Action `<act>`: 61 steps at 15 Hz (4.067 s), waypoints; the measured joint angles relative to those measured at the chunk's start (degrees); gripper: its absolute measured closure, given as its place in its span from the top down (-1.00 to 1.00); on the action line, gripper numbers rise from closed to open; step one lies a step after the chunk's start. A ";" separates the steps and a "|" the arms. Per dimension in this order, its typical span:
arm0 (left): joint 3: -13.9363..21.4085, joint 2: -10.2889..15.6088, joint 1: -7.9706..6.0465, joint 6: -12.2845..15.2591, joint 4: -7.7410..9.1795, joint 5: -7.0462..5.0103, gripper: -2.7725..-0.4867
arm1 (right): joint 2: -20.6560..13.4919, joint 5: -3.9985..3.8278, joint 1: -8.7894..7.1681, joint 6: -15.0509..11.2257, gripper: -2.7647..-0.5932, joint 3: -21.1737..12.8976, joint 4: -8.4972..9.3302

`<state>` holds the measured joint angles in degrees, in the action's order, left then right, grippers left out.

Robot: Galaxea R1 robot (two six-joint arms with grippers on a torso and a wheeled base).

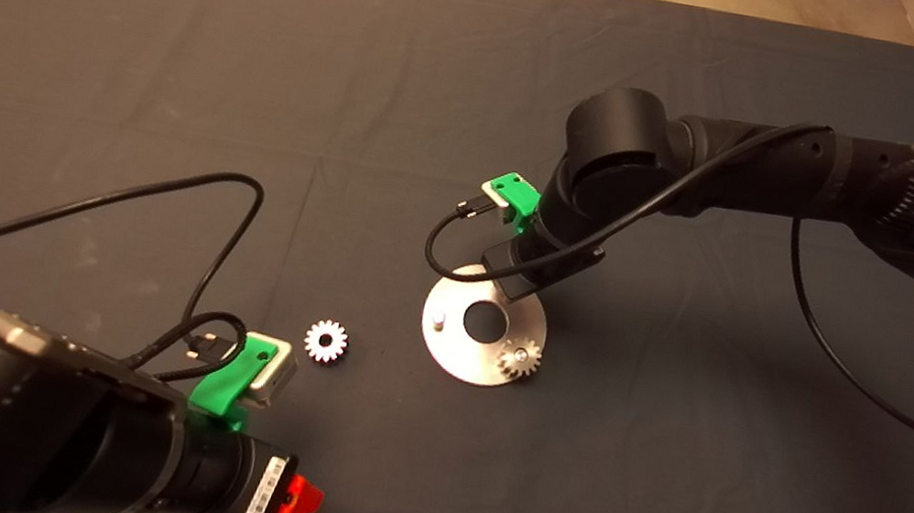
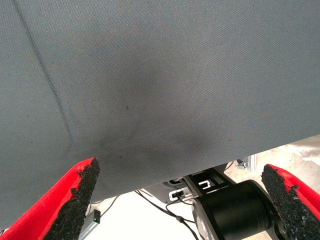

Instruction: Install three planetary gears onto the carrier pins

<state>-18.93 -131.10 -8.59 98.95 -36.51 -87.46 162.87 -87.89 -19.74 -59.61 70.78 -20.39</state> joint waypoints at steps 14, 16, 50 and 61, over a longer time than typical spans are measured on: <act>0.00 -0.02 0.00 0.00 0.00 0.00 0.62 | 0.30 0.11 -0.12 1.05 -0.80 1.07 0.09; 0.00 -0.04 0.00 0.00 0.00 0.00 0.62 | 0.31 0.13 -0.15 1.07 -0.80 1.21 0.10; 0.00 -0.13 -0.02 0.00 0.00 0.00 0.62 | 2.55 -0.33 -0.07 2.58 -0.81 5.05 0.26; 0.00 -0.16 0.00 0.00 0.00 0.00 0.62 | 2.43 -0.20 -0.10 2.61 -0.71 5.02 0.26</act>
<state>-18.93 -131.26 -8.59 98.95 -36.51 -87.46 165.29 -88.09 -19.83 -57.00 75.80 -20.14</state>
